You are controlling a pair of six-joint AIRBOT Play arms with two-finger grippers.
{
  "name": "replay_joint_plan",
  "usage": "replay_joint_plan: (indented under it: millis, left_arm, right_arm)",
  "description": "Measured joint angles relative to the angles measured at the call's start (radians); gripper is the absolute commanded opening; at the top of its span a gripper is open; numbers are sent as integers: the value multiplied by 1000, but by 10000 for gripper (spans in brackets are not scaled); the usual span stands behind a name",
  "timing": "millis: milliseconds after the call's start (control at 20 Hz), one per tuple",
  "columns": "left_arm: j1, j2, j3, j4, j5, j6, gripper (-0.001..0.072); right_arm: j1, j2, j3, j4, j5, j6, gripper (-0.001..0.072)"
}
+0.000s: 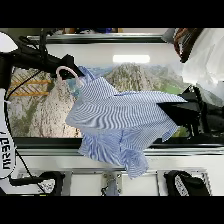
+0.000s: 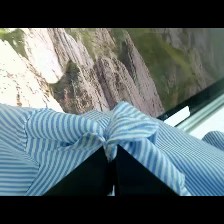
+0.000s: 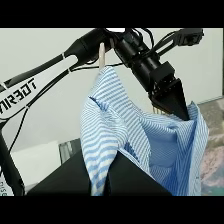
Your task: Fold the clothes and pants, and hang the long-sleeved shirts on hangers.
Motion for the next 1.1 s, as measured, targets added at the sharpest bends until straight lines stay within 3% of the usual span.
replay_joint_plan:
  millis: [50,100,150,550,650,700,800,850,1100]
  left_arm:
    - [-16,0,1,-3,-3,2,76]
    - [-30,-1,2,-3,-4,8,412]
    - [-43,-1,3,-3,-3,11,676]
    - [-1,-1,182,-6,47,19,687]
    - [37,10,223,-6,54,15,685]
    - [58,24,225,-6,61,13,566]
    - [102,64,197,-6,88,8,91]
    - [123,85,175,-5,106,8,21]
    - [209,205,69,-3,195,12,21]
  right_arm:
    - [0,0,0,18,-3,2,17]
    - [0,0,0,41,-6,6,17]
    - [0,0,0,64,-11,8,17]
    - [0,0,0,119,-77,9,16]
    - [0,0,0,126,-100,-4,16]
    - [0,0,0,138,-114,-21,16]
    - [0,0,0,175,-153,-66,16]
    - [0,0,0,194,-182,-94,16]
    - [-2,3,1,233,-433,-284,16]
